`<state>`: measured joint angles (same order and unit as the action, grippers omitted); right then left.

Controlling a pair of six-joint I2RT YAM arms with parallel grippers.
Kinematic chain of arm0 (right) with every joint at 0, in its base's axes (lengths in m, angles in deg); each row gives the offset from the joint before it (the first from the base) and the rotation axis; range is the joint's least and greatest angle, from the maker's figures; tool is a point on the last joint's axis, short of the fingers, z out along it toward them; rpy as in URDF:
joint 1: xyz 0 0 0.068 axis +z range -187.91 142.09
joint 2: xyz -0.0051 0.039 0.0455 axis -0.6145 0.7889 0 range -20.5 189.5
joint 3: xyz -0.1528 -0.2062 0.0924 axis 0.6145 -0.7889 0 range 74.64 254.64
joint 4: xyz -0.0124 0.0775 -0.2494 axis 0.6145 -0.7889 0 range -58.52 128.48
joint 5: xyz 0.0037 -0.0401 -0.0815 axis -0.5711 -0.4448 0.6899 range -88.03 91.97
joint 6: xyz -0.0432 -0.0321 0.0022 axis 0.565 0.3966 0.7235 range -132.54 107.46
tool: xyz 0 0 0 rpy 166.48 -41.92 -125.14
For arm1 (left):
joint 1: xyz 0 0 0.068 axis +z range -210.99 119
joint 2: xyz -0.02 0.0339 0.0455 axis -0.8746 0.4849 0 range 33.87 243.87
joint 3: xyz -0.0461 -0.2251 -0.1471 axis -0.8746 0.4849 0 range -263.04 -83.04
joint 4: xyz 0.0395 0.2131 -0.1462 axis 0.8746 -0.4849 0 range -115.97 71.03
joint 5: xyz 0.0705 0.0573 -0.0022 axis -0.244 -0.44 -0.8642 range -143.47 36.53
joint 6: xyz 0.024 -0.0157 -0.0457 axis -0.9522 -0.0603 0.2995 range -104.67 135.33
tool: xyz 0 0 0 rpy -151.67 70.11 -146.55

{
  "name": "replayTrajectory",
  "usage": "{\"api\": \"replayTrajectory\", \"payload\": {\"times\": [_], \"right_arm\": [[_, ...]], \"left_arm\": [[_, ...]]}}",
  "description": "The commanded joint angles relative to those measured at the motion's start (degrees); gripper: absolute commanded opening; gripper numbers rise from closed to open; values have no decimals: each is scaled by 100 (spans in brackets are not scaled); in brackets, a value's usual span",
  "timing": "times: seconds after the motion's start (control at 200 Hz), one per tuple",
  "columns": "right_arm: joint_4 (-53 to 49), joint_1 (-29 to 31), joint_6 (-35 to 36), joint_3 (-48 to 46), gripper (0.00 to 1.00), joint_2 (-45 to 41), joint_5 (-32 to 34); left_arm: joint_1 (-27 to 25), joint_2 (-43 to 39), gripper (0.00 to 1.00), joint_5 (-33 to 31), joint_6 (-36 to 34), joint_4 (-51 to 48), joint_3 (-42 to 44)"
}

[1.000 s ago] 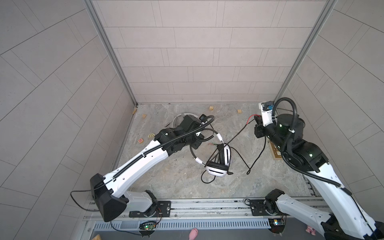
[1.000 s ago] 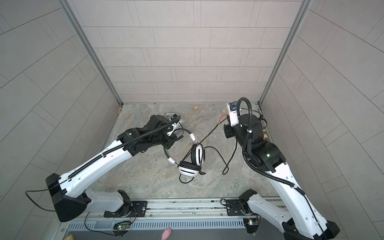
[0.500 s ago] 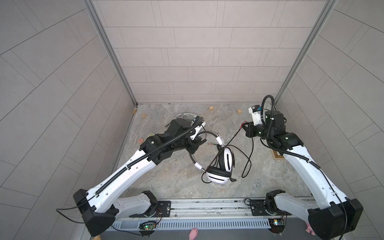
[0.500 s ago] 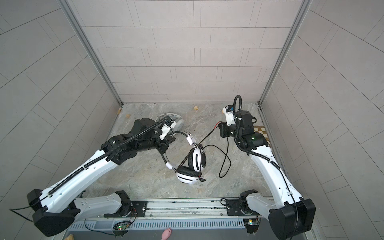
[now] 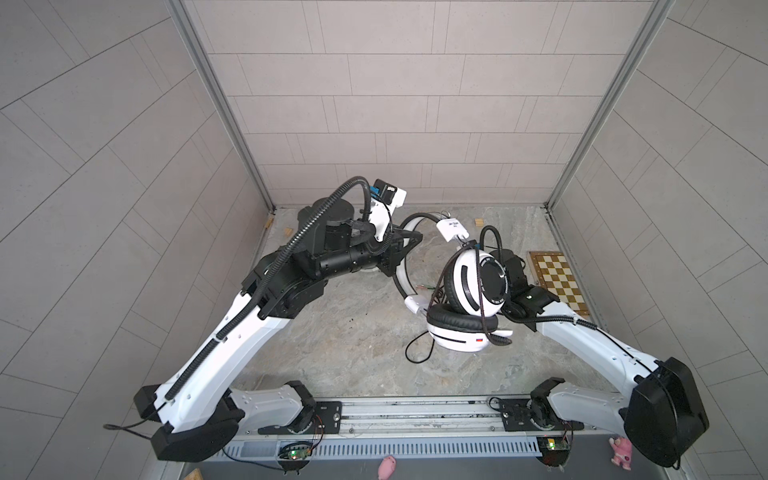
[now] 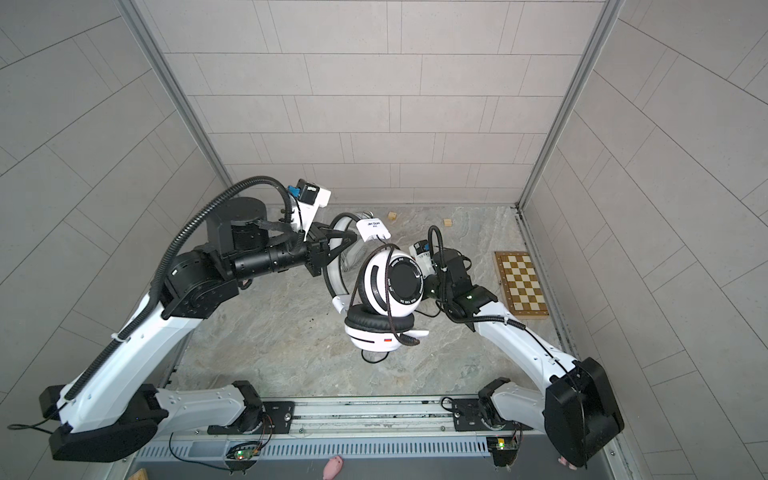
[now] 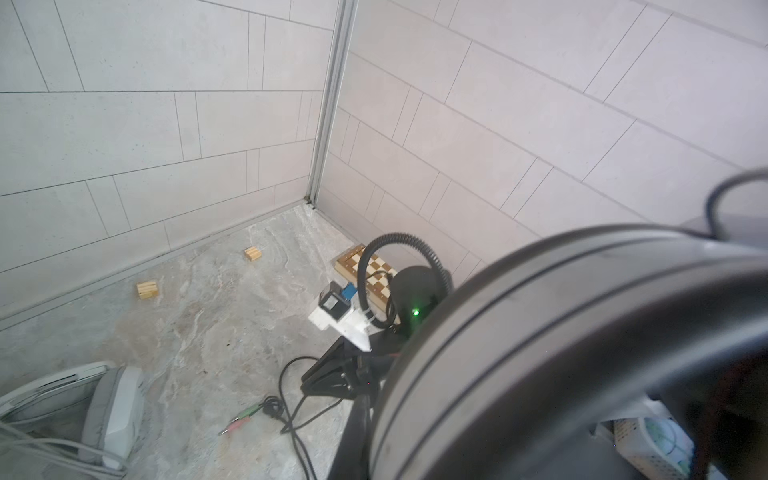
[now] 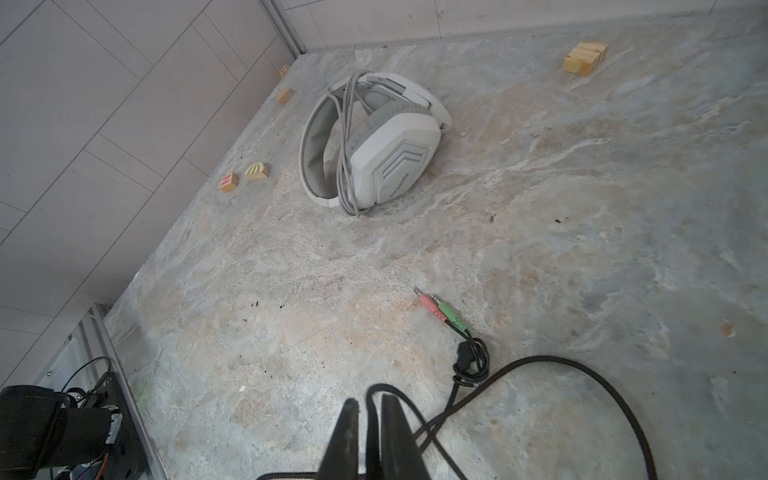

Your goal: Wrap the headphones

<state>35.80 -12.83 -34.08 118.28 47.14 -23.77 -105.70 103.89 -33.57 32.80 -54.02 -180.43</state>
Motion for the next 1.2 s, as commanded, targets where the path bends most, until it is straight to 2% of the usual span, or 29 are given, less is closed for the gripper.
{"api": "replayTrajectory", "payload": {"times": [0.0,0.165,0.255,0.435,0.59,0.691,0.911,1.041,1.191], "right_arm": [[713,-5,-348,-53,14,74,-39],[1166,2,-544,-84,14,190,-136],[1556,-3,-721,-146,15,266,-192],[2756,5,-1233,-320,27,681,-362],[3579,10,-1476,-469,27,1047,-370],[4071,58,-1647,-658,20,1178,-387],[4281,439,-1552,-1032,6,1224,-296],[4236,667,-1469,-1129,6,1281,-291],[4089,874,-1405,-1344,6,1156,-234]], "left_arm": [[-16,88,0,187,941,572,34],[-17,112,0,572,1506,1166,314],[-14,114,0,507,1556,1149,239],[-12,136,0,512,1689,1200,170],[2,170,0,438,1663,1088,15],[44,152,0,235,1658,934,-153],[397,143,0,-421,1713,777,-382],[612,156,0,-1085,1628,787,-426],[1201,419,0,-1179,1742,647,-570]]}}
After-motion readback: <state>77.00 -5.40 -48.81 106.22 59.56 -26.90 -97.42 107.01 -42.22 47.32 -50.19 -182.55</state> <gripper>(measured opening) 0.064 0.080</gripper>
